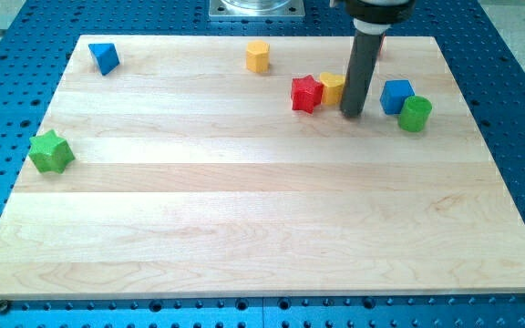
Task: Separate the blue cube and green circle
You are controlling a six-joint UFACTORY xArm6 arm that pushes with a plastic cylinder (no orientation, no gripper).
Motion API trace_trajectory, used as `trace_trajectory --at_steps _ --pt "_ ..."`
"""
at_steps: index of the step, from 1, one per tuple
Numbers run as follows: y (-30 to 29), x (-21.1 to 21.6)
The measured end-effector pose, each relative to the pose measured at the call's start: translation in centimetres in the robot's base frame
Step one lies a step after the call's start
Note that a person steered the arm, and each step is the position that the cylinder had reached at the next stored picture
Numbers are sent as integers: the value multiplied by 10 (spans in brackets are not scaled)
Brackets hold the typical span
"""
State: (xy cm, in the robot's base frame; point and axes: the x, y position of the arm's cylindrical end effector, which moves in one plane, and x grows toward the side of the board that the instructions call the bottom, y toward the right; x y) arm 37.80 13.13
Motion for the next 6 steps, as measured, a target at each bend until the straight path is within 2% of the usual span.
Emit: trace_trajectory --at_steps 1,2,3,4,5,6 --pt "17 58" --pt "126 55" --pt "167 -15" --pt "106 -23" --pt "80 31" --pt "37 38"
